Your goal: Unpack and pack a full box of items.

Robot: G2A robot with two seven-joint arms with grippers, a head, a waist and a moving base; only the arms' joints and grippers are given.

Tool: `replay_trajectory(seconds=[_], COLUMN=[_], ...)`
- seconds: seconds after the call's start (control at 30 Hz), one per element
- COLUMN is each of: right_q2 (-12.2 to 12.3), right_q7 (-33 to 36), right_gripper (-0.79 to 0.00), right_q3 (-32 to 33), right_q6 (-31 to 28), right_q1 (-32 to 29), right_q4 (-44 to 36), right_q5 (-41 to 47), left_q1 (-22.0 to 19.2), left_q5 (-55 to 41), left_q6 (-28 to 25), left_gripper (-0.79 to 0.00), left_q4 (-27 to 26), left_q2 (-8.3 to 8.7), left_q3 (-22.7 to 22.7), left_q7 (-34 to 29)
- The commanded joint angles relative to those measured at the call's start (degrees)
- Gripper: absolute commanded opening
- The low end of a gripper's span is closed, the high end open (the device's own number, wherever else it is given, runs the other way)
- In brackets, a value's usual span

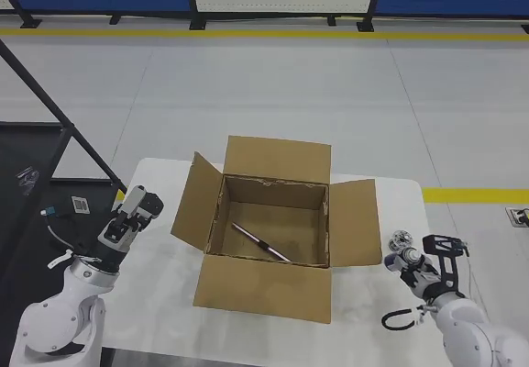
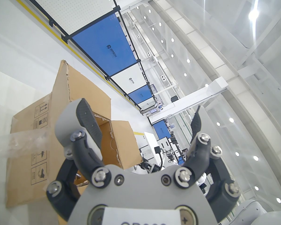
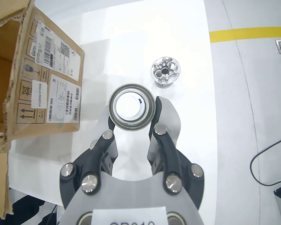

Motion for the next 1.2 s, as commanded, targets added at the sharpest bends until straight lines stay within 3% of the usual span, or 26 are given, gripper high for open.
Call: replay_trajectory(seconds=[0.0,0.47,1.07,1.17], right_q2=[0.06,0.72,1.47,1.61], right_q7=[-1.07,-2.06,-2.06,-2.47], right_gripper=[-0.785,-0.785,-0.354,-0.203], right_q3=[-0.67,-4.16,-5.58,-5.33], right_q6=[0.42,0.68,1.07,1.33], right_q1=[0.38,6.78,9.68,9.66], right_q4=[1.23,12.26,17.02,16.03], right_q5=[-1.02,-3.85,-2.55,-2.16], left_q1=[0.0,0.0,0.0,0.0], left_q5=[0.0,0.0,0.0,0.0], left_q6=[0.0,0.0,0.0,0.0], left_gripper=[0.0,0.0,0.0,0.0], left_q4=[0.0,0.0,0.0,0.0], left_q2=[0.0,0.0,0.0,0.0], left_q3=[0.0,0.0,0.0,0.0], left_q7=[0.0,0.0,0.0,0.0])
